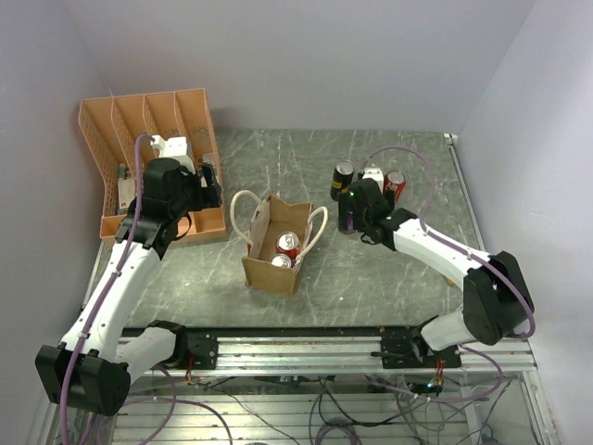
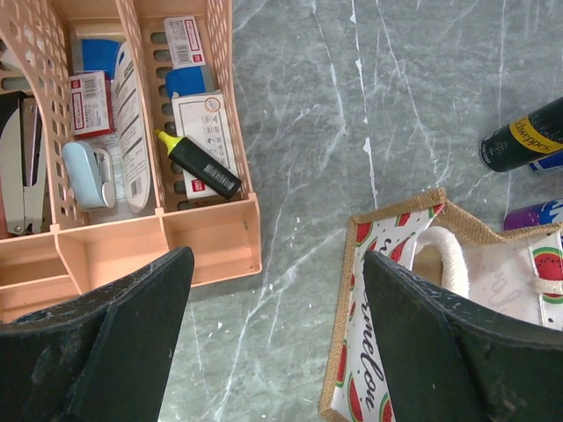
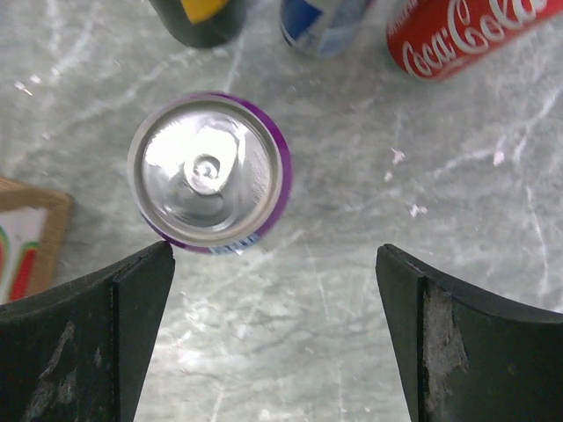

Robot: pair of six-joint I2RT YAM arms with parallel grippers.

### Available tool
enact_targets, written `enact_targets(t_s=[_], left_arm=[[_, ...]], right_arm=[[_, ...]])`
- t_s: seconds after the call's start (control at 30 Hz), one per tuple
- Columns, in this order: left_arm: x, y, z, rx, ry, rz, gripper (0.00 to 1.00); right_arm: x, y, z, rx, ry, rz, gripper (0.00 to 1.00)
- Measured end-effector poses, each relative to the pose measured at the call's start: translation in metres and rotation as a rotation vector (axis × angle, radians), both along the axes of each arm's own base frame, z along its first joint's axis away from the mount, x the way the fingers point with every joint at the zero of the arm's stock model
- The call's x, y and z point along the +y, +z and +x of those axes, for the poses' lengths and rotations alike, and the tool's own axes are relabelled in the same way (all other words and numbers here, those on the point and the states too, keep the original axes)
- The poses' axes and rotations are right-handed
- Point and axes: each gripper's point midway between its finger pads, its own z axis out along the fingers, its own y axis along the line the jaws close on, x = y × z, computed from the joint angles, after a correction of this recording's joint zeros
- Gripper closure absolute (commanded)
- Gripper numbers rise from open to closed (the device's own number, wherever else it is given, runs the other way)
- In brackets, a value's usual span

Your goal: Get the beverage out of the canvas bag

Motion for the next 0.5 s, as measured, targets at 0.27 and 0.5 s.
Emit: enact_targets(t_s=[0.27,0.5], left_arm=[[-0.001,0.000,0.000,0.000,-0.003,-0.005,0.11],[-0.001,0.002,-0.001,-0.006,-0.002,-0.006,0.11]], right_arm=[[-0.001,0.038,-0.014,-0.045,0.037,0.044,0.03],[0.018,0.116,0.001,-0.222,0.046,0.177,0.05]])
